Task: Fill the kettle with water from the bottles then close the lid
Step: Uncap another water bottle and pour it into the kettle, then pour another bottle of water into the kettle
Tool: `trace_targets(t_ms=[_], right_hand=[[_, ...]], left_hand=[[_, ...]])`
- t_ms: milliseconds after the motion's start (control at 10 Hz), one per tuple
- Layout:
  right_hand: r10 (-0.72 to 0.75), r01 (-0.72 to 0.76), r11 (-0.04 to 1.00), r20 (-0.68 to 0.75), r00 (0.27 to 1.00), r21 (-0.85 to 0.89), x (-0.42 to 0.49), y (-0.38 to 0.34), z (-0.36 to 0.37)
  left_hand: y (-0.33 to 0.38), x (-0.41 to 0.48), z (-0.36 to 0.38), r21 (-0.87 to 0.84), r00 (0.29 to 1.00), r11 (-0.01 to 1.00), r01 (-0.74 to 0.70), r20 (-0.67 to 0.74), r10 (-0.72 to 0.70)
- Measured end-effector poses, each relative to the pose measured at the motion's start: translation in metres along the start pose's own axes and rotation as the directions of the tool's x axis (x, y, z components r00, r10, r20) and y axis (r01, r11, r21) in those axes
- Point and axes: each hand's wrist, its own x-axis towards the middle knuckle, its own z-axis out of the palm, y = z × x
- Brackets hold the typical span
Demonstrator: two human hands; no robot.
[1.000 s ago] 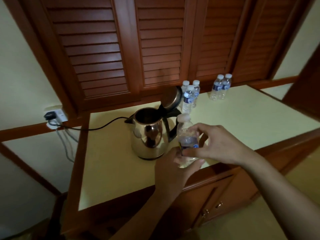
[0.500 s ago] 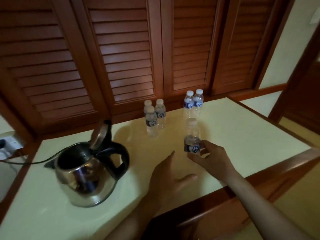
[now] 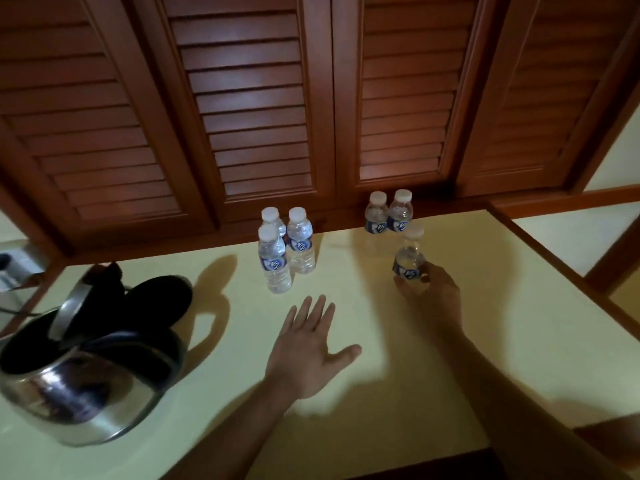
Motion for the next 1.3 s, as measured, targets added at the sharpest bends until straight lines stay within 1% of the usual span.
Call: trace_targets(t_ms=[100,200,500,700,800,900,1000,1100,1200,1300], right_hand=[[0.003,-0.003,1.0,0.014,1.0,-0.025,0.024,0.005,0.008],[0.035,-0.035,0.999,0.013,0.999,-0.016,0.04,0.01,0.013],[0.007,-0.007,1.0,0.025,1.0,-0.011,0.056,0.013,0.015],[-0.036,0.038,0.998,0.037,0.999,-0.045,0.058,0.014,0.015],[-0.031,0.032,0.999,0.037,0.999,-0.043,0.058,0.017,0.014],[-0.007,0.007,1.0,0.008,1.0,-0.017,0.056,0.019,0.013],[-0.011,0.012,0.999,-0.038,0.999,0.031,0.045,0.018,0.009],[-0.034,0.042,0.997,-0.113,0.993,0.068,0.024,0.01,0.001],[-0.158,0.162,0.986,-0.083,0.984,0.047,-0.001,-0.002,0.003],[-0.232,0.231,0.967,-0.003,0.973,0.106,-0.025,-0.021,0.022]], left_hand=[[0.0,0.005,0.001,-0.012,1.0,1.0,0.011,-0.013,-0.011],[-0.001,0.007,0.001,-0.027,1.0,1.0,0.016,-0.015,-0.017],[0.0,0.007,0.002,-0.053,0.998,0.998,0.014,-0.056,-0.017],[-0.001,0.007,0.003,-0.056,0.997,0.998,0.003,-0.078,-0.007],[0.001,0.006,0.002,-0.102,0.992,0.995,0.001,-0.128,-0.014],[-0.002,0.002,0.005,-0.167,0.946,0.986,0.014,-0.318,-0.067],[-0.014,-0.008,0.012,-0.188,0.865,0.979,0.078,-0.476,-0.161],[-0.029,-0.02,0.013,-0.17,0.849,0.963,0.211,-0.455,-0.267],[-0.046,-0.03,0.005,-0.118,0.893,0.944,0.309,-0.305,-0.33],[-0.063,-0.033,-0.006,-0.067,0.91,0.926,0.371,-0.17,-0.377]])
